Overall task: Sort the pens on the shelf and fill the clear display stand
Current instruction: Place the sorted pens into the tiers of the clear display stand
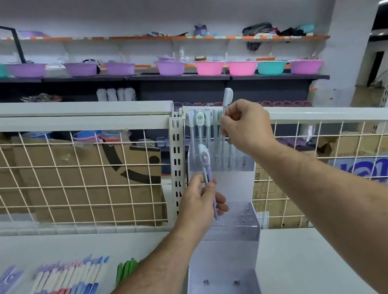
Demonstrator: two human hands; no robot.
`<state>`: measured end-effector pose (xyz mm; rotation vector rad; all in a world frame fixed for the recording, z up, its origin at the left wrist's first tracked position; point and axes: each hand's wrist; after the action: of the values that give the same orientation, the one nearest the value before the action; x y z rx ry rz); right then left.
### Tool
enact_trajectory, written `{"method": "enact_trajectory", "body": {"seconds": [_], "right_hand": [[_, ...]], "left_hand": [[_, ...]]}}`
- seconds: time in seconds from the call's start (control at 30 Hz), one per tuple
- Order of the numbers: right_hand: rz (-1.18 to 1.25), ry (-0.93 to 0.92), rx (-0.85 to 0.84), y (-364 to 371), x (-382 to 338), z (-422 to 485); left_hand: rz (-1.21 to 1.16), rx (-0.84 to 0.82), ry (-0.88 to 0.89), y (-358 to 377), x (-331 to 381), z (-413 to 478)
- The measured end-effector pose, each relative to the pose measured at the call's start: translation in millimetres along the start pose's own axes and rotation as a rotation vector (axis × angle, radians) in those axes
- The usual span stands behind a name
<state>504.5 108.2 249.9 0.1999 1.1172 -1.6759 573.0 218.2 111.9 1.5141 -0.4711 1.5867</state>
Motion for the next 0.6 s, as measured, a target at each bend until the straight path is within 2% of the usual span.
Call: {"method": "enact_trajectory", "body": {"seconds": [0.3, 0.6], "right_hand": [[-0.257, -0.009, -0.054, 18, 3, 0], [-0.278, 0.014, -0.065, 21, 5, 3]], "left_hand": [[0.013, -0.009, -0.029, -3, 2, 0], [0.051, -0.064, -0.058, -7, 4, 1]]}}
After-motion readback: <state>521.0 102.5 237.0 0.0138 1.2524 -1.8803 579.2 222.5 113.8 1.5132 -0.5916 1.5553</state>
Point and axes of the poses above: each hand's wrist, its own z-axis towards the middle knuckle, its own y-axis out of the palm, x = y × z, and after that the axes turned 14 degrees about -z, right-handed
